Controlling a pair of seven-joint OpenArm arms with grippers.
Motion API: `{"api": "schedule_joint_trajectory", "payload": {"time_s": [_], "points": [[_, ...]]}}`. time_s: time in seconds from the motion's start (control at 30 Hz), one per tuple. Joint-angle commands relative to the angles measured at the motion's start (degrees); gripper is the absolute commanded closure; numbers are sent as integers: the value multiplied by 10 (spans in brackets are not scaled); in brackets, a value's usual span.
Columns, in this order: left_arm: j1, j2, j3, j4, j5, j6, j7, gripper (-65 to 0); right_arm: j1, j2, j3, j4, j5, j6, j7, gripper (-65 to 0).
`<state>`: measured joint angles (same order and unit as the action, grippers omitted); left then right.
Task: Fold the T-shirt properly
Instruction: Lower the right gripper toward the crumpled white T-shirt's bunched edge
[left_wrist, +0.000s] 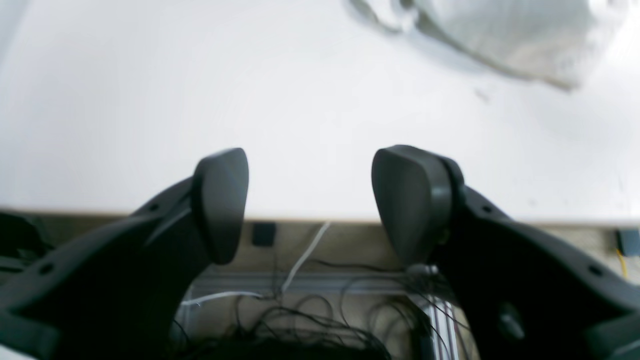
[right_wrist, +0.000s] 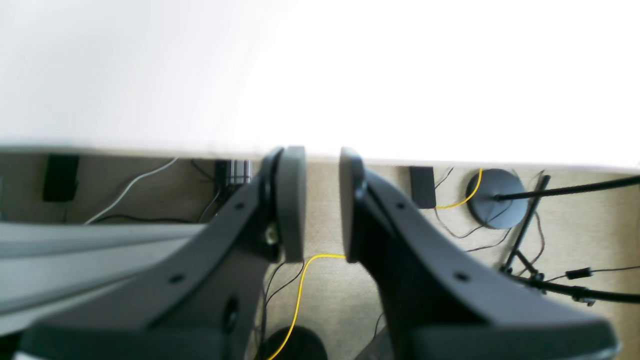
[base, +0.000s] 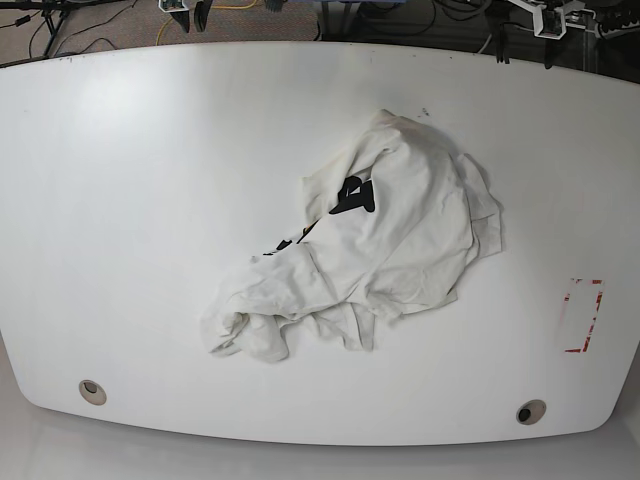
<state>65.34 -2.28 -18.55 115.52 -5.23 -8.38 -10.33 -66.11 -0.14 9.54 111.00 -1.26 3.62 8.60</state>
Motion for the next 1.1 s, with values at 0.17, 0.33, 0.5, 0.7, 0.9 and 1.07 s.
{"api": "schedule_joint_trajectory", "payload": {"time_s": [0.17, 0.33, 0.5, 0.7, 0.9, 1.07], "points": [[-24, -11, -32, 56, 1, 1, 11, -408, 34, 4, 2, 24, -12, -1, -19, -113], [-55, -17, -46, 56, 2, 1, 30, -405, 68, 3, 0, 29, -14, -1, -38, -112], [-96, -23, -48, 33, -3, 3, 51, -405, 130, 5, -8, 31, -7, 0, -55, -110], [-114, -24, -42, 29, -8, 2, 52, -406, 178, 9, -26, 29, -7, 0, -79, -111], [-113, -19, -39, 37, -17, 2, 45, -405, 227, 11, -43, 33, -7, -1, -118, -124], [-140, -15, -36, 38, -12, 3, 53, -408, 269, 14, -32, 43, -5, -4, -181, -123]]}}
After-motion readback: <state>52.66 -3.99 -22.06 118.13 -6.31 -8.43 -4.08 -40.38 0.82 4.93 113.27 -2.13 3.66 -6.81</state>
